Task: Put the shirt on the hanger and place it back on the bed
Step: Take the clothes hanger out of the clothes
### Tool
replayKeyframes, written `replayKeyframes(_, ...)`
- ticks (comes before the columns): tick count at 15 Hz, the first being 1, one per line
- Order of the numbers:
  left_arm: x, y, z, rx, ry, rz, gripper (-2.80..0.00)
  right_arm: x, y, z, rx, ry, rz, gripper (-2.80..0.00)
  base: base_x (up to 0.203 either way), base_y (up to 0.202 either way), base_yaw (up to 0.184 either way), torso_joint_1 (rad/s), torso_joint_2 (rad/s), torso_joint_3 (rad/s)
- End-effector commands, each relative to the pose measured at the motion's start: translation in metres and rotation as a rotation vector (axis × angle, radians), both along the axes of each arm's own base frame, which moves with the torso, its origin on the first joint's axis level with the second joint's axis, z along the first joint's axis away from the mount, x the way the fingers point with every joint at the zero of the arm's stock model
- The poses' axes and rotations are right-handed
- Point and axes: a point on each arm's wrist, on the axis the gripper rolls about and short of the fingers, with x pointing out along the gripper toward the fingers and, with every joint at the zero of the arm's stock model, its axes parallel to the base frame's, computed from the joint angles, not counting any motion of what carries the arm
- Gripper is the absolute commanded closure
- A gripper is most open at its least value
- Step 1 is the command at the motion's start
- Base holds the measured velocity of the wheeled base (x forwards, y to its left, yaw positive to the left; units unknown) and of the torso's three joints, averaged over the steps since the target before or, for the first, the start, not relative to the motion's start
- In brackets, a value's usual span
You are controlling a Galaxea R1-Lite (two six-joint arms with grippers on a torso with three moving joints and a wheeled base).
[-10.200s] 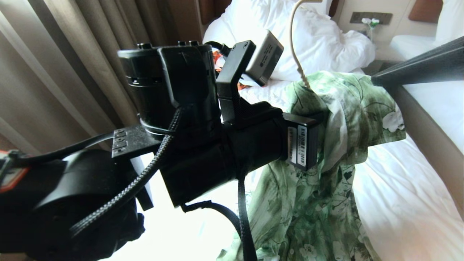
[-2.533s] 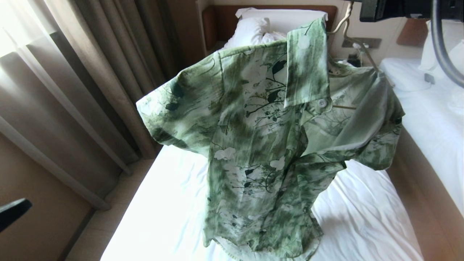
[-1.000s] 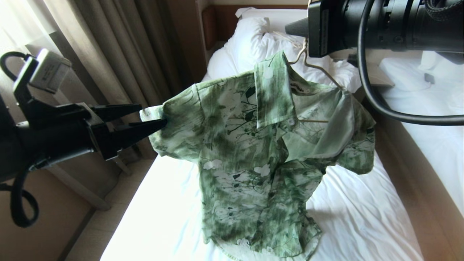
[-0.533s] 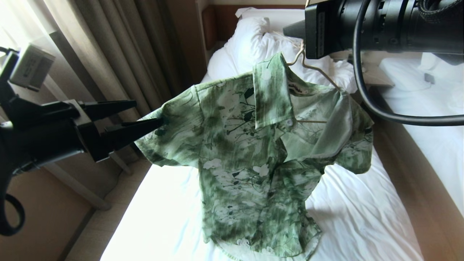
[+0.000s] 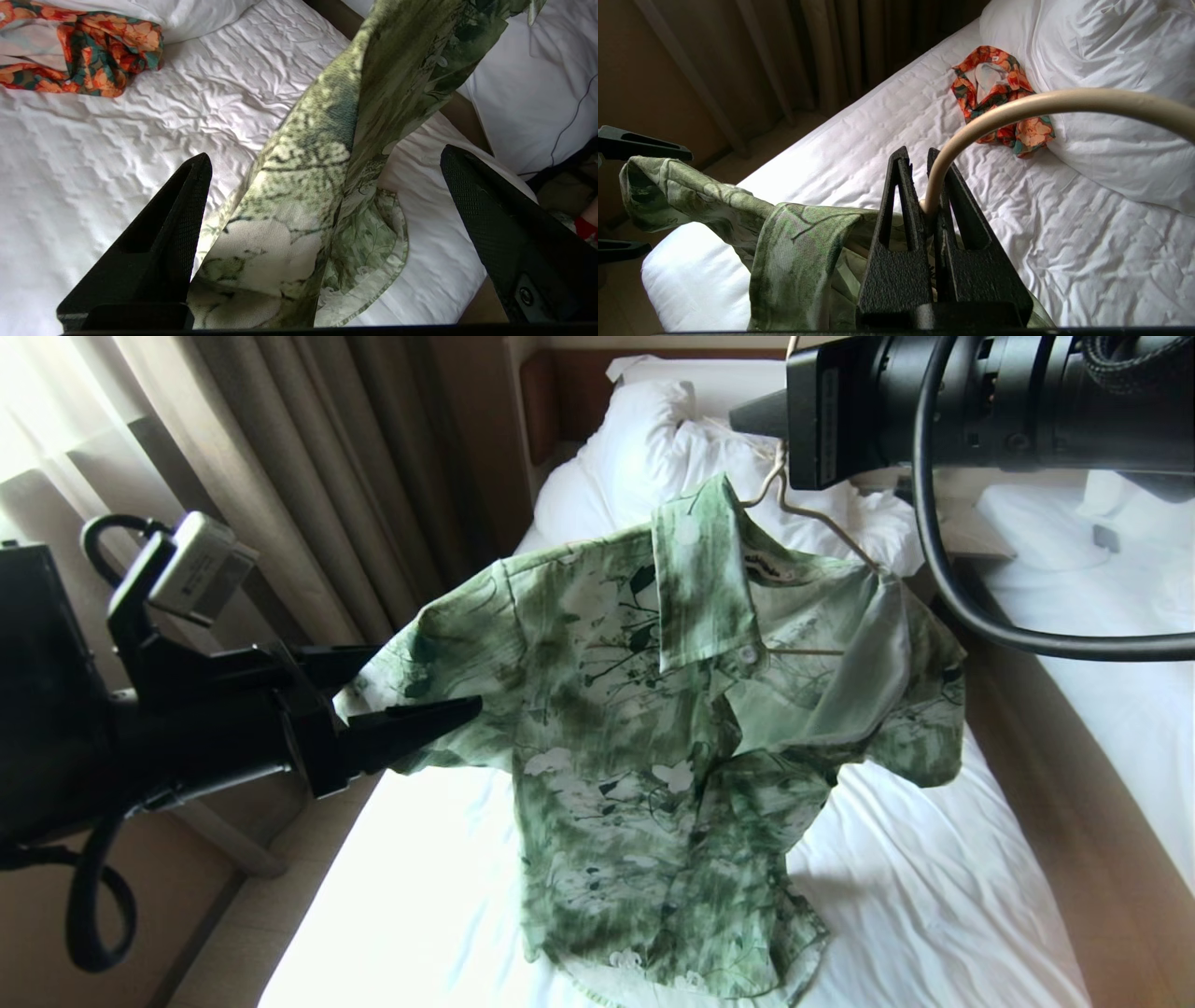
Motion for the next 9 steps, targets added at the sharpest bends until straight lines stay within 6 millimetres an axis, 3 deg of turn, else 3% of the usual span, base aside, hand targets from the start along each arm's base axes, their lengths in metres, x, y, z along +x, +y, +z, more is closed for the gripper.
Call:
replayKeyframes(1,0.0027,-0.0041,-0.0087,0.005,0.014,-0.017,-2.80,0.0006,0.0010,-0.0006,-0.002,0.001,0.001,0.00,0.000,0.000,0.000,0.000,0.00,0.000)
replayKeyframes(2,0.0052,-0.0053,-0.0097,-0.001,-0.001,-0.018,0.00,0.0009,0.0013,-0.0012,-0.003,0.003,0.001,0.00,0.000,0.000,0.000,0.000,0.00,0.000)
replayKeyframes(9,-0.0009,-0.0012,-0.0077,-0.026,-0.018,0.093,0.00,-0.0001,-0.0003,0.0006,-0.001,-0.002,-0.002,0.00,0.000,0.000,0.000,0.000,0.00,0.000)
